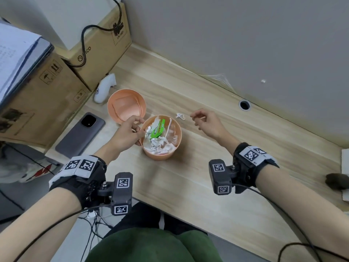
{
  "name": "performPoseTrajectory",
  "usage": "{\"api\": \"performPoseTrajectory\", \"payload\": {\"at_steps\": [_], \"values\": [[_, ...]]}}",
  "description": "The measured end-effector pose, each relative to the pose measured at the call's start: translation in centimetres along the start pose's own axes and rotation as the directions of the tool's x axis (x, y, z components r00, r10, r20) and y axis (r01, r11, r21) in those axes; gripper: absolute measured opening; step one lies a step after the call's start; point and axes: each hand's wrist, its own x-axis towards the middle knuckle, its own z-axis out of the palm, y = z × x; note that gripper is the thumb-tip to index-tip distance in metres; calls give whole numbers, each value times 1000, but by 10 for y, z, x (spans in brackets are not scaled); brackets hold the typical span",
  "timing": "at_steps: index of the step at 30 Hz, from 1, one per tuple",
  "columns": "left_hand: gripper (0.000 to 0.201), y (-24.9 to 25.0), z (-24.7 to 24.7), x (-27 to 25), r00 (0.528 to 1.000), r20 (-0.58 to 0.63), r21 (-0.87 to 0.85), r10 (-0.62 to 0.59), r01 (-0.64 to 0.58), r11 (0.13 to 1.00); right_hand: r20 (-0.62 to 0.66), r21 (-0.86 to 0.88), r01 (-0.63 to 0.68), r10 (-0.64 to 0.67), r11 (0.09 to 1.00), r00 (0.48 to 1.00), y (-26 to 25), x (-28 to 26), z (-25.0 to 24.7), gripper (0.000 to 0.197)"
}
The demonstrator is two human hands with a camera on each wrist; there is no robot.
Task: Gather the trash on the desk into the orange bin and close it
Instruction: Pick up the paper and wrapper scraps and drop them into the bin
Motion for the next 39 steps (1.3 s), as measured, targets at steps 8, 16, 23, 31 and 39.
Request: {"api": "performPoseTrajectory", "payload": {"at_steps": [8, 16, 23, 31, 39], "values": [[32, -15, -29, -16, 996, -69, -30, -55, 53, 998, 110, -422, -112, 173, 900, 979, 32, 54, 35, 76], [33, -30, -42, -33, 988, -143, -55, -58, 51, 997, 134, -495, 12, 62, 869, 989, 25, 68, 80, 26], [25, -22, -25, -19, 994, -112, -74, -13, 5, 997, 188, -210, -29, 69, 977, 980, 12, 37, 57, 19], [25, 5, 30, 8, 999, -20, -50, 49, -50, 997, 124, -71, 324, -314, 943, 941, -70, -10, 12, 15], [30, 23, 56, 17, 984, 179, -75, 24, -10, 997, 108, -340, 300, -279, 891, 954, -38, -37, -25, 31]]}}
